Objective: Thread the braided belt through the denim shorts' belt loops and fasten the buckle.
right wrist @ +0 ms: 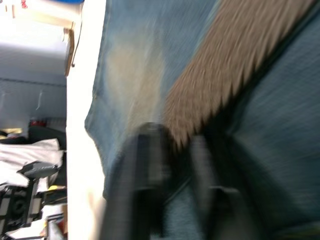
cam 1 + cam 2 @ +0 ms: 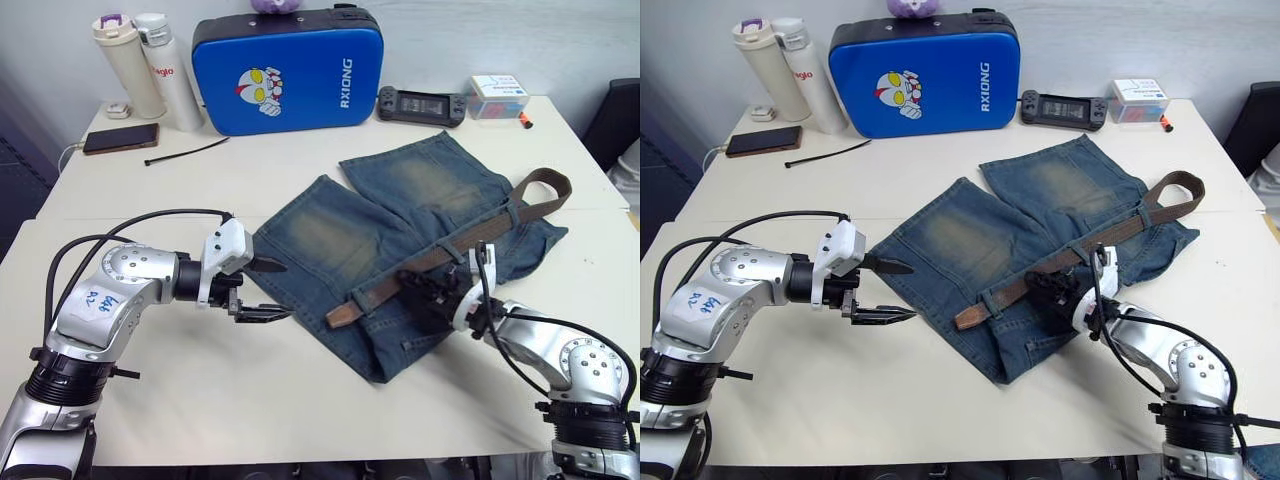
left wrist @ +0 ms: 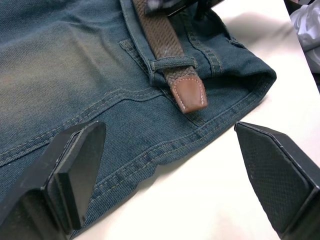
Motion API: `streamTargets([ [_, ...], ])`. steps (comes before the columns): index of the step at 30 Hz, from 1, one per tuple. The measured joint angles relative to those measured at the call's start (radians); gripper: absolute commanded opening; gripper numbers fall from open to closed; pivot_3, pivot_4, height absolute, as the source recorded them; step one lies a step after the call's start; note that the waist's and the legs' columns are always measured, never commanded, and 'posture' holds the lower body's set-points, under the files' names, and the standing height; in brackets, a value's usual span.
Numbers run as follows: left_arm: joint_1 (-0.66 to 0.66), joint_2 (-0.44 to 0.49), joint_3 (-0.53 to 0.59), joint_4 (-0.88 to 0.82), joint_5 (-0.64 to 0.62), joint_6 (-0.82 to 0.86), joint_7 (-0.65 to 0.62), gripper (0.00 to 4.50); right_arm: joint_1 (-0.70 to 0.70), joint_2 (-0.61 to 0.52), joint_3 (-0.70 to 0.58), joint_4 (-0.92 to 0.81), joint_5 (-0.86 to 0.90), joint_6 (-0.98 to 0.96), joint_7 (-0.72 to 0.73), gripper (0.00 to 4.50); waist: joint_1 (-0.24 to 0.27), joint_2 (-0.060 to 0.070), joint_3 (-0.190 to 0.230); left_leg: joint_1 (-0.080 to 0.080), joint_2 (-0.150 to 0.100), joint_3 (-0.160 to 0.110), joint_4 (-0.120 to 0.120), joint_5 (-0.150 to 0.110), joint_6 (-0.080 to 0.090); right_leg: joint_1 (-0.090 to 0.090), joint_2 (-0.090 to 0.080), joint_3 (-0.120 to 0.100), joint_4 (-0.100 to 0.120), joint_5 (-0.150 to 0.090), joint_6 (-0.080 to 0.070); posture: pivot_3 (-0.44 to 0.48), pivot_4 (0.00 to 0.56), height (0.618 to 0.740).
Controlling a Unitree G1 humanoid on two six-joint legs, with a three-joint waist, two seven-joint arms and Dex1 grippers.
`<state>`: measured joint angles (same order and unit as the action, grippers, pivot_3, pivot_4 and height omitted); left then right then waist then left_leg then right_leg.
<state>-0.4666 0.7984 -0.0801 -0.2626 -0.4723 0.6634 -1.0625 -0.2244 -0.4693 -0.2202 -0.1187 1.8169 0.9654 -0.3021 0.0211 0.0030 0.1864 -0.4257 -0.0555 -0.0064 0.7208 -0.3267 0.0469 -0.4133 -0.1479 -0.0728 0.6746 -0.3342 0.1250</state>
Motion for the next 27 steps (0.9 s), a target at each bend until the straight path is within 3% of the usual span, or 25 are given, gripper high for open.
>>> streamTargets([
  [6,-0.001,-0.042,-0.031,-0.022,0.0,0.007,0.012,4.5,0.014,-0.006,0.056,-0.039,-0.007,0.0,-0.012,0.05,0.001,0.0,0.0,0.0,0.0,0.0,0.0,0.0,0.0,0.0,0.0,0.0,0.0,0.0,0.0,0.0,0.15,0.664],
  [7,-0.001,-0.046,-0.041,-0.034,0.0,0.01,0.015,4.5,0.017,-0.023,0.057,-0.039,-0.004,0.003,-0.008,0.81,0.002,0.0,0.0,0.0,0.0,0.0,0.0,0.0,0.0,0.0,0.0,0.0,0.0,0.0,0.0,0.0,0.15,0.664],
  [8,-0.001,-0.051,-0.048,-0.047,0.0,0.01,0.015,4.5,0.024,-0.055,0.056,-0.04,-0.001,0.016,0.0,1.07,0.004,0.0,0.0,0.0,-0.001,0.0,0.0,0.0,0.0,0.0,-0.001,0.0,0.0,0.0,0.0,0.0,0.15,0.664],
  [15,0.001,-0.061,-0.058,-0.079,0.0,0.011,0.023,4.5,0.057,-0.314,-0.014,-0.107,0.009,0.108,0.146,4.47,0.004,0.001,0.0,-0.001,0.0,0.001,0.0,0.0,0.001,0.001,0.0,-0.001,-0.004,0.0,0.0,0.0,0.15,0.664],
  [18,0.002,-0.06,-0.058,-0.081,0.0,0.009,0.023,4.5,0.057,-0.43,-0.033,-0.144,-0.02,0.155,0.252,4.47,0.004,0.001,0.001,-0.001,0.001,0.001,0.0,0.0,0.001,0.002,0.0,-0.001,-0.008,0.0,0.0,0.0,0.15,0.664],
  [22,0.014,-0.055,-0.059,-0.099,0.01,-0.006,0.023,4.5,0.102,-0.688,-0.019,-0.307,-0.443,0.069,0.636,4.47,0.006,0.003,0.002,-0.002,0.001,0.002,-0.001,0.001,0.003,0.003,-0.001,-0.004,-0.015,0.001,0.001,0.0,0.15,0.664],
  [25,0.025,-0.057,-0.066,-0.123,0.025,-0.025,0.035,4.5,0.121,-0.769,0.051,-0.354,-0.687,-0.063,0.868,3.65,0.005,0.003,0.002,-0.002,0.001,0.002,-0.001,0.001,0.003,0.004,-0.001,-0.004,-0.015,0.001,0.002,0.0,0.15,0.664],
  [27,0.028,-0.07,-0.087,-0.127,0.057,-0.046,0.061,4.5,0.099,-0.775,0.12,-0.344,-0.814,-0.126,0.959,2.73,0.006,0.003,0.002,-0.002,0.0,0.003,-0.001,0.001,0.003,0.004,-0.001,-0.003,-0.015,0.002,0.003,0.0,0.15,0.664],
])
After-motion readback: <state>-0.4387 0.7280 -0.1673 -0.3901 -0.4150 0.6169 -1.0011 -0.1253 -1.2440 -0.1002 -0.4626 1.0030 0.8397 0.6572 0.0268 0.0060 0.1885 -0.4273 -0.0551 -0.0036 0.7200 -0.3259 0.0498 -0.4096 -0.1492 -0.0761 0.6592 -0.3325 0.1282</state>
